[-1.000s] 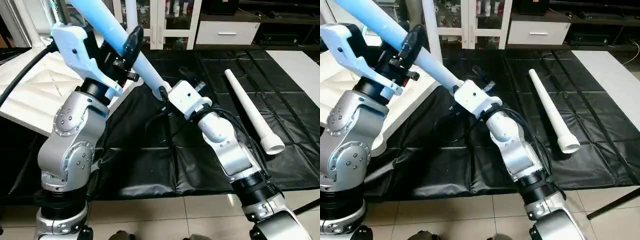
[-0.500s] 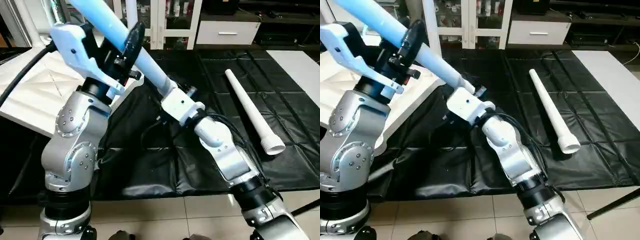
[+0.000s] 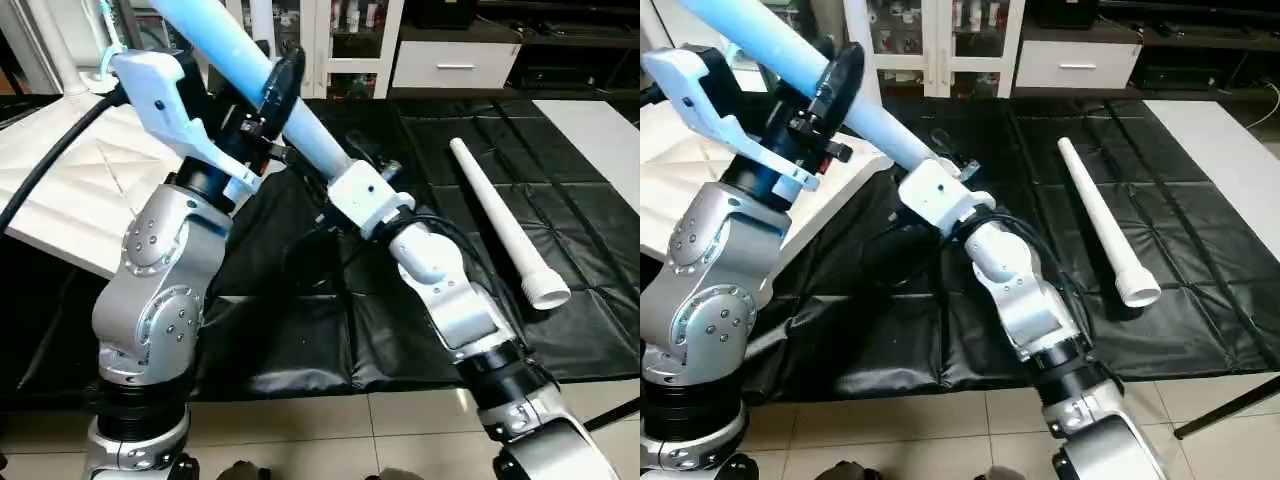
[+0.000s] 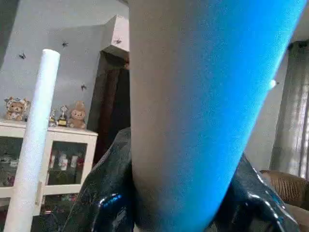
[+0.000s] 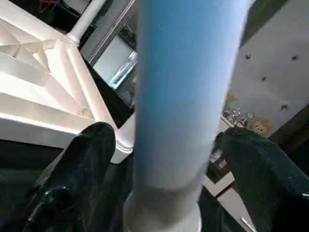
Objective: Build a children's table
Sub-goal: Pick table leg
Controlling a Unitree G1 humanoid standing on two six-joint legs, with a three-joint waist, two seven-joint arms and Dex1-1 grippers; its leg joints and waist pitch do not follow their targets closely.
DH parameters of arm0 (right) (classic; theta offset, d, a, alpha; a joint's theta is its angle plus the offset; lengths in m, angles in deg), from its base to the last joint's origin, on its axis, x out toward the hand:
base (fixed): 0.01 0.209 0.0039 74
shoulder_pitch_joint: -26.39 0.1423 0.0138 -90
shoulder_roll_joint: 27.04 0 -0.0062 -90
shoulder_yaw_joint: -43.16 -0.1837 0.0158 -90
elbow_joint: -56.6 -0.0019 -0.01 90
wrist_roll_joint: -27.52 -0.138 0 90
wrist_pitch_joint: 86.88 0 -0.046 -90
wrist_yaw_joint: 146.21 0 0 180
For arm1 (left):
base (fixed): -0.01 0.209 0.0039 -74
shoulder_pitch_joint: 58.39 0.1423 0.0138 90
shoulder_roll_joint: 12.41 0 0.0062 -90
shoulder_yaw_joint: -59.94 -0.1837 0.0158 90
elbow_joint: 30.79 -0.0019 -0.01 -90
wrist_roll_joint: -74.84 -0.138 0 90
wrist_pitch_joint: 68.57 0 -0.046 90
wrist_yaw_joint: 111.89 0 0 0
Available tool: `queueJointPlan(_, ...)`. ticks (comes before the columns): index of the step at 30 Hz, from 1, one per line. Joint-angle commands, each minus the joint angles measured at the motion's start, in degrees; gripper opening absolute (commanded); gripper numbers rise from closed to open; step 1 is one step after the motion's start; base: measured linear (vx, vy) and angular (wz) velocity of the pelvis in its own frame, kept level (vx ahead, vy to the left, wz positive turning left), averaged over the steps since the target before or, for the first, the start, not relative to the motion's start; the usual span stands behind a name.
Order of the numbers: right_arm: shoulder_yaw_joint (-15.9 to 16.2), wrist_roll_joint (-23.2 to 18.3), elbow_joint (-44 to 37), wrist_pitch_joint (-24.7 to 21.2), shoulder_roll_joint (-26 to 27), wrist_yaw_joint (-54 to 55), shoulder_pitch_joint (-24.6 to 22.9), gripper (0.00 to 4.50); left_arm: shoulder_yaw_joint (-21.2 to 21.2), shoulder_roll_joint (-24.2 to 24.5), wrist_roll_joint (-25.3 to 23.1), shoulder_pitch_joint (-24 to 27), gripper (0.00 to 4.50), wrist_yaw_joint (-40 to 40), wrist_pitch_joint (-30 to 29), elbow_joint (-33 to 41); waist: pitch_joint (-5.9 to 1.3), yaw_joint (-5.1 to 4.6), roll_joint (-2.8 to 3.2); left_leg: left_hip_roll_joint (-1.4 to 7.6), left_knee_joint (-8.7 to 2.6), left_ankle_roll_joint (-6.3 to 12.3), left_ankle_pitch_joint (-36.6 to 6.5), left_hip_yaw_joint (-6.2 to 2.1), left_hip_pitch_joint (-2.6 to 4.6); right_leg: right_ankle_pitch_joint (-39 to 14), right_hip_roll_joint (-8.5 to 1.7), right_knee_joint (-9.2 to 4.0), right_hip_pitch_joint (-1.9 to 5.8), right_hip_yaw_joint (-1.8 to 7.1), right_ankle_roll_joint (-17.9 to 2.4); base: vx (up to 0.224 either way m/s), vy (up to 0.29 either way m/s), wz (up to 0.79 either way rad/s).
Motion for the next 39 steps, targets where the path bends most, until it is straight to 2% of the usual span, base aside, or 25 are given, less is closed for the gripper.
queueJointPlan(1,-0.1,0.0,0.6,0.4,0.0,0.4,1.4,3.92,-0.7,0.0,0.5,-0.6,1.68,-0.4,-0.3,1.9,-4.04,-0.37,0.93,3.03,-5.37,-4.38,-16.2,-1.98,1.96,-5.5,-2.93,-4.25,1.77,2.54,-10.1,0.0,0.0,0.0)
queueJointPlan(12,-0.4,0.1,3.1,0.9,0.0,0.7,2.4,3.92,-0.5,-0.3,0.5,-0.6,1.67,-0.7,-0.3,1.7,-4.11,-0.39,0.93,3.05,-5.35,-4.23,-15.1,-1.95,1.89,-4.1,-2.86,-4.11,1.83,2.5,-10.2,0.0,0.0,0.0)
queueJointPlan(13,-0.4,0.1,3.4,0.9,-0.1,0.8,2.5,3.62,-0.4,-0.3,0.5,-0.7,1.67,-0.8,-0.2,1.6,-4.13,-0.35,1.04,3.04,-5.35,-4.26,-15.1,-1.96,1.87,-4.1,-2.94,-4.1,1.88,2.51,-10.2,0.0,0.0,0.0)
queueJointPlan(15,-0.5,0.1,3.5,0.9,-0.1,0.8,2.6,3.55,-0.4,-0.3,0.6,-0.7,1.67,-0.9,-0.2,1.6,-4.15,-0.38,0.97,3.04,-5.34,-4.26,-15.0,-1.95,1.89,-3.9,-2.9,-4.1,1.86,2.49,-10.2,0.0,0.0,0.0)
queueJointPlan(17,-0.5,0.0,3.7,0.9,-0.1,0.8,2.7,3.2,-0.4,-0.3,0.7,-0.6,1.67,-0.9,-0.3,1.7,-4.15,-0.37,0.99,3.04,-5.33,-4.22,-15.0,-1.92,1.92,-3.8,-2.87,-4.1,1.83,2.49,-10.3,0.0,0.0,0.0)
queueJointPlan(21,-0.6,-0.1,4.4,1.2,-0.1,0.7,3.0,3.09,-0.6,-0.4,0.9,-0.2,1.67,-1.1,-0.5,2.0,-4.19,-0.37,0.99,3.05,-5.3,-4.17,-15.0,-1.91,1.92,-3.9,-2.93,-4.1,1.84,2.48,-10.5,0.0,0.0,0.0)
queueJointPlan(27,-0.7,-0.3,5.0,1.4,-0.2,0.8,3.2,2.35,-0.9,-0.6,1.0,0.0,1.67,-1.2,-0.8,2.3,-4.31,-0.31,0.93,3.03,-5.22,-3.93,-13.8,-1.89,1.81,-2.5,-2.95,-3.97,2.01,2.48,-10.6,0.0,0.0,0.0)
queueJointPlan(31,-0.8,-0.4,5.5,1.4,-0.3,0.9,3.4,2.02,-1.0,-0.6,1.3,0.1,1.67,-1.3,-1.1,2.7,-4.35,-0.31,0.99,3.05,-5.21,-3.99,-14.2,-1.87,1.91,-2.8,-2.91,-4.01,1.97,2.45,-10.7,0.0,0.0,0.0)
queueJointPlan(35,-0.8,-0.4,5.7,1.4,-0.3,0.9,3.4,1.91,-1.1,-0.7,1.5,0.2,1.67,-1.3,-1.3,2.9,-4.3,-0.31,0.99,3.04,-5.24,-3.97,-14.5,-1.87,1.86,-3.2,-2.94,-4.03,1.98,2.46,-10.8,0.0,0.0,0.0)
queueJointPlan(36,-0.9,-0.4,5.8,1.4,-0.4,0.9,3.5,1.9,-1.1,-0.7,1.4,0.2,1.67,-1.4,-1.3,2.9,-4.47,-0.28,1.2,3.05,-5.18,-4.03,-14.3,-1.91,1.93,-3.0,-2.93,-3.93,2.03,2.43,-10.8,0.0,0.0,0.0)
queueJointPlan(39,-1.0,-0.6,6.3,1.5,-0.4,0.8,3.6,1.89,-1.2,-0.9,1.4,0.1,1.67,-1.4,-1.3,2.9,-4.5,-0.31,1.02,3.03,-5.14,-3.91,-13.8,-1.89,1.83,-2.3,-2.93,-3.88,2.08,2.42,-11.0,0.0,0.0,0.0)
